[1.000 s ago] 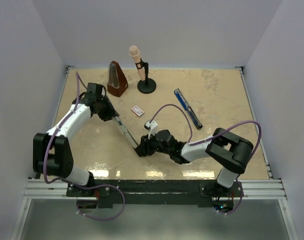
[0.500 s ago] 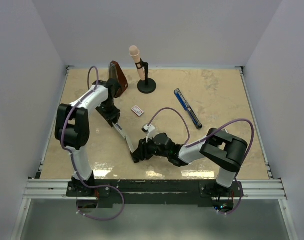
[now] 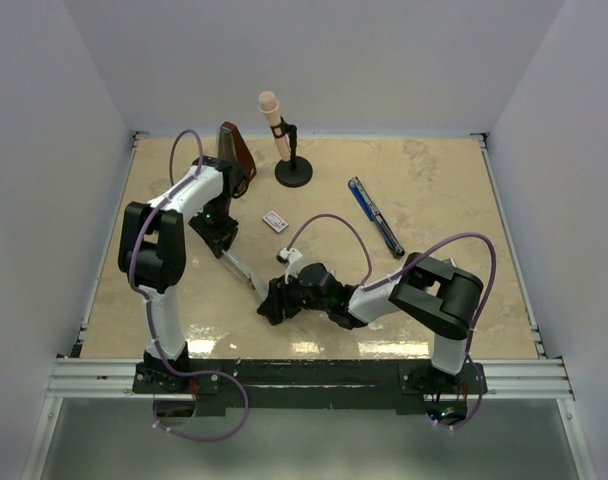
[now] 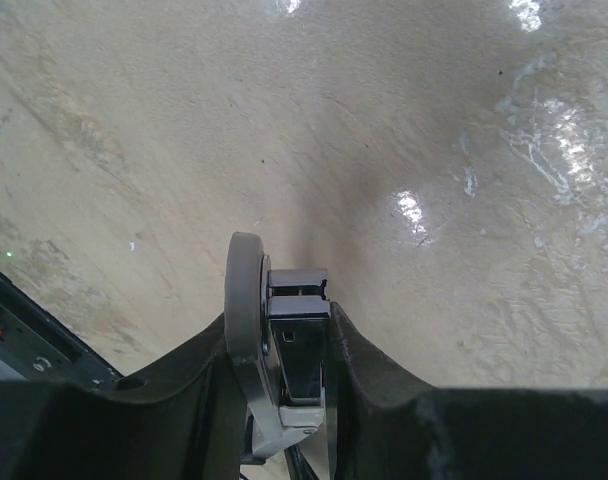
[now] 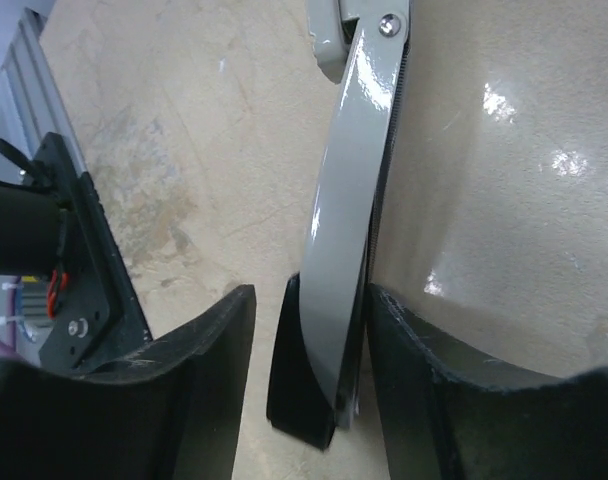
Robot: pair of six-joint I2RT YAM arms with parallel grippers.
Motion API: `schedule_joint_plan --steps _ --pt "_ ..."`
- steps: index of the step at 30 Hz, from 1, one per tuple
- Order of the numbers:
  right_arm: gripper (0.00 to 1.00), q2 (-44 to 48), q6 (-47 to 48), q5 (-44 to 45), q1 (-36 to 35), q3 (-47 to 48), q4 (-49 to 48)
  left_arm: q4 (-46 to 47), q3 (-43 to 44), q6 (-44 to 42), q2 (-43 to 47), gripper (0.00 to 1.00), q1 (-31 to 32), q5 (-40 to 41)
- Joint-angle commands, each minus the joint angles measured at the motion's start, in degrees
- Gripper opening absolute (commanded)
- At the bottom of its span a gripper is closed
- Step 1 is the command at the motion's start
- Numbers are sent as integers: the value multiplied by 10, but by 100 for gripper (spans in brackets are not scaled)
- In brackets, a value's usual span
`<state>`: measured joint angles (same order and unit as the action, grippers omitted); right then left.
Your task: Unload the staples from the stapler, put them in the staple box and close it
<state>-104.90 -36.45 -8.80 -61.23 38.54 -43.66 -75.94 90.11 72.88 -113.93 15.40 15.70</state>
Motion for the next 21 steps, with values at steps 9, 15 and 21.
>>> schedule_joint_plan --steps 9,15,21 --pt "14 -19 9 -6 -3 48 77 5 20 101 -49 0 -2 -9" --pt "18 0 21 -17 -3 44 69 5 32 58 -24 0 -4 3" --pt "36 32 44 -20 2 41 82 11 13 -1 44 0 -4 0"
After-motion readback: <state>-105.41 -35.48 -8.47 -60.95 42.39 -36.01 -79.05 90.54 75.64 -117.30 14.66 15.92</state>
